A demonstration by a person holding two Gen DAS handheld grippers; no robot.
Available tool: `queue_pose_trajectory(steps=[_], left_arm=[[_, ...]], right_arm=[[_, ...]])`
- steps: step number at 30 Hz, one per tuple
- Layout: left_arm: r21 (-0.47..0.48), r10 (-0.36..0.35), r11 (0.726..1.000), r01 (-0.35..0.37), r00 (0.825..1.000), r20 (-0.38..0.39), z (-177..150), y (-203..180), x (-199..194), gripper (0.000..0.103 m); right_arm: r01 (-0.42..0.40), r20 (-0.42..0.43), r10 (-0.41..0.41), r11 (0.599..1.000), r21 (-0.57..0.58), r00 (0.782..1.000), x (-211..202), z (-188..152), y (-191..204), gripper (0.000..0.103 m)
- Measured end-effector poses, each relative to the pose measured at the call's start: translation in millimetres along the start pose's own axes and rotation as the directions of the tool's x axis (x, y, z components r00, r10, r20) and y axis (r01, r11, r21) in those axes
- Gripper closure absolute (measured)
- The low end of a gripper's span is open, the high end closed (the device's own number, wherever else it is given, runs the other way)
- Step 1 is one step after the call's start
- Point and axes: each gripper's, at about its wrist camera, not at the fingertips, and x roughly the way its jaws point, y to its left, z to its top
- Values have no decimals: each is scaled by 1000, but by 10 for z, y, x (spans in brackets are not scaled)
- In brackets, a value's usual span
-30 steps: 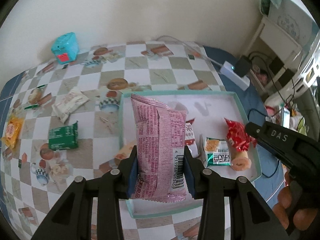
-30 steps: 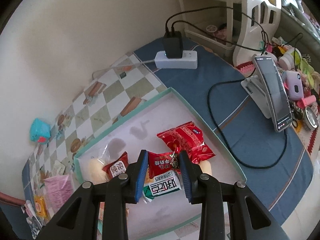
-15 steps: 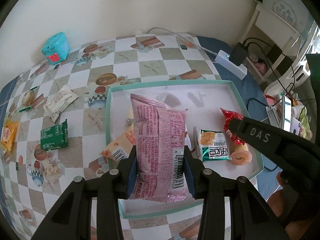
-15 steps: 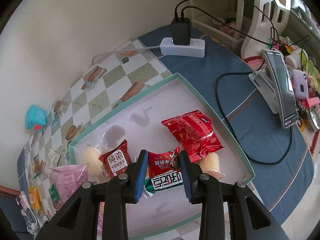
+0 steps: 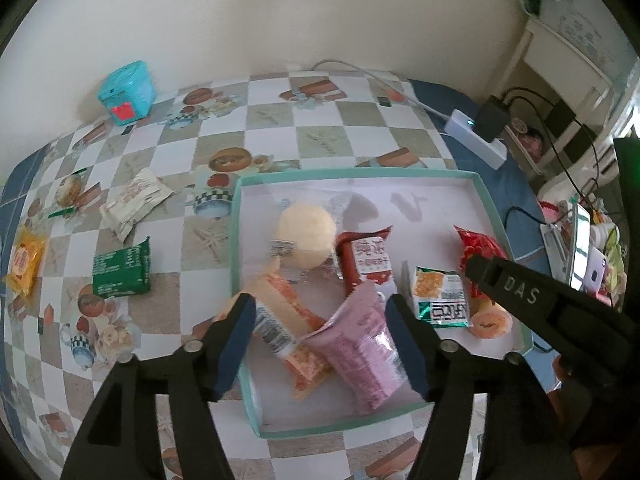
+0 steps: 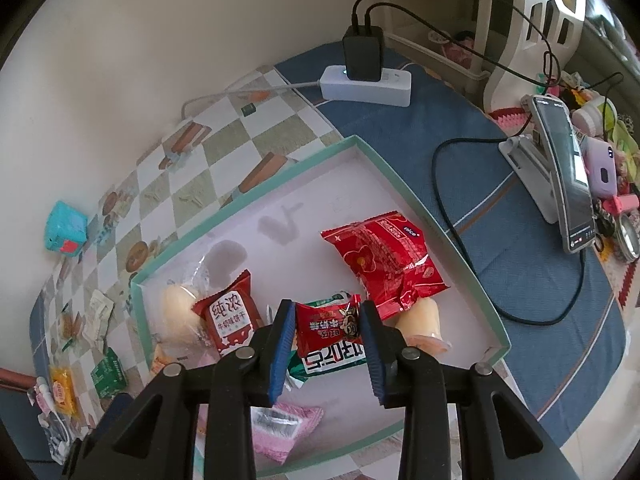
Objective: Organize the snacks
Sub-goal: 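Open both tools to release the items and withdraw from the tray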
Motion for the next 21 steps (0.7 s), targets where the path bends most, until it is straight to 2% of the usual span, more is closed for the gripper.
queue_pose_trajectory(steps=[6, 11, 14, 18, 21], left_arm=[[-92, 29, 995, -30, 999, -18, 27, 265, 8, 32], [-208, 84, 974, -91, 996, -42, 33, 647, 14, 24], [-283, 134, 948, -145, 989, -57, 22, 946, 1, 20], [-379, 203, 899, -219, 976, -82, -14, 1392, -18, 19], [-434, 269, 855, -284, 958, -98, -68, 1694, -56, 18]], right_arm=[[15, -17, -15, 1000, -11, 1000, 43, -20, 15, 60], [28, -22, -29, 999, -23, 999, 58, -39, 40, 47], [33, -24, -34, 999, -34, 999, 63, -50, 74, 44], [40, -25, -41, 997, -69, 999, 74, -92, 175, 43], [29, -25, -31, 994, -104, 999, 71, -155, 303, 30]])
